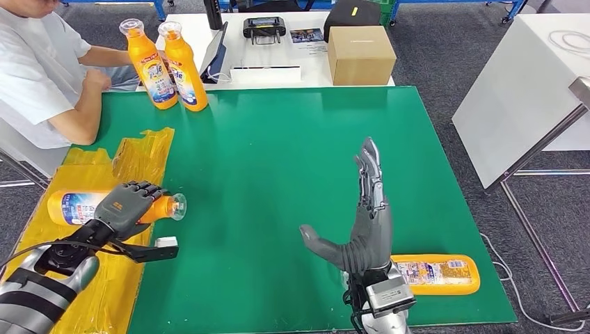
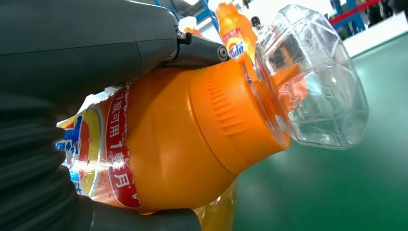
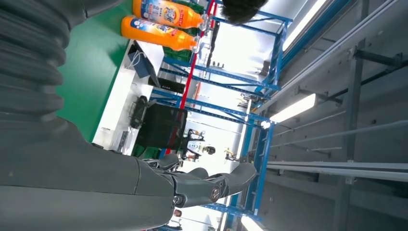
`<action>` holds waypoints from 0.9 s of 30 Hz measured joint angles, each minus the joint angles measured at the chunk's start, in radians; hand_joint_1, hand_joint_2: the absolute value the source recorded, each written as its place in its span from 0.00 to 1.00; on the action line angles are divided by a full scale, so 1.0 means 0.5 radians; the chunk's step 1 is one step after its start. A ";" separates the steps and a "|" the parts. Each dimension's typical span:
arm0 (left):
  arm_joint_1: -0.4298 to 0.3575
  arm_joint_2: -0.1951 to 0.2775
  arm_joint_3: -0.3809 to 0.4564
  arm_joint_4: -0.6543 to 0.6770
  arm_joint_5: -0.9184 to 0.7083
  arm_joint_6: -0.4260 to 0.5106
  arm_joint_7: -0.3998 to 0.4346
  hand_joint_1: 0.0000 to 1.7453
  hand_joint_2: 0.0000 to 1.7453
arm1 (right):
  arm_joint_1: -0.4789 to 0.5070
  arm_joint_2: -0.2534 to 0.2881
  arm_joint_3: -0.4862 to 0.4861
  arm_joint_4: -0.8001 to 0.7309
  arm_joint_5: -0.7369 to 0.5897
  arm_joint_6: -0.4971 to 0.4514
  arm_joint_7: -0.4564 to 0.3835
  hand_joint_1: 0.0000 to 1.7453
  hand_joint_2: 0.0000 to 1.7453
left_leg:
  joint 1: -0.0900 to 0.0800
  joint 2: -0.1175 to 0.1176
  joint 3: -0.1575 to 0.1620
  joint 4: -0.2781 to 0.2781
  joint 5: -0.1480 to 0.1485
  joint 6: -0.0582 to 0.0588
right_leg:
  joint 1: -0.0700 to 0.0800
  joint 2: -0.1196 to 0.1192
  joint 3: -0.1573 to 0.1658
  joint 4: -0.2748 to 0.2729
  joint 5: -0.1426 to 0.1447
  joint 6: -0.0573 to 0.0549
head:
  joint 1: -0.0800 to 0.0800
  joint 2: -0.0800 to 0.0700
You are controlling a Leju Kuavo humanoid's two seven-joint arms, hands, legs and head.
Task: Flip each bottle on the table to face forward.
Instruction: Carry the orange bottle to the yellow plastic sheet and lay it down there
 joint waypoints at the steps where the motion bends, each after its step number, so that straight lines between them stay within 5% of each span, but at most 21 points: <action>1: -0.001 0.010 -0.011 0.009 0.010 -0.003 -0.002 1.00 1.00 | 0.000 0.000 0.000 0.000 -0.002 0.002 0.000 0.00 1.00 | 0.000 0.000 0.000 0.000 0.000 0.000 | 0.000 0.000 0.000 0.000 0.000 0.000 | 0.000 0.000; 14: 0.089 0.061 -0.120 0.083 0.273 0.026 -0.155 1.00 1.00 | -0.050 -0.007 0.002 0.015 -0.045 0.068 0.000 0.00 1.00 | 0.000 -0.001 0.000 0.000 0.000 0.000 | 0.000 0.000 0.001 0.000 0.000 0.000 | 0.000 0.000; 18: 0.117 0.059 -0.142 0.088 0.333 0.015 -0.181 0.63 1.00 | -0.072 -0.007 0.004 0.032 -0.058 0.076 0.004 0.00 1.00 | 0.000 -0.001 0.000 0.000 0.000 0.000 | 0.000 0.000 0.001 0.000 0.000 0.000 | 0.000 0.000; 20: 0.127 0.055 -0.152 0.091 0.344 0.010 -0.182 0.57 1.00 | -0.079 -0.007 0.005 0.040 -0.059 0.083 0.006 0.00 1.00 | 0.000 -0.001 0.000 0.000 0.000 0.000 | 0.000 0.000 0.001 0.000 0.000 0.000 | 0.000 0.000; 24: 0.140 0.044 -0.168 0.099 0.350 0.010 -0.176 0.00 1.00 | -0.085 -0.007 0.007 0.056 -0.059 0.089 0.006 0.00 1.00 | 0.000 -0.001 0.000 0.000 0.000 0.000 | 0.000 0.000 0.001 0.000 0.000 0.000 | 0.000 0.000; 27: 0.141 0.031 -0.168 0.106 0.353 0.034 -0.157 0.00 1.00 | -0.089 -0.007 0.007 0.063 -0.059 0.089 0.009 0.00 1.00 | 0.000 -0.002 0.000 0.000 0.000 0.000 | 0.000 -0.001 0.002 0.000 0.000 0.000 | -0.001 0.000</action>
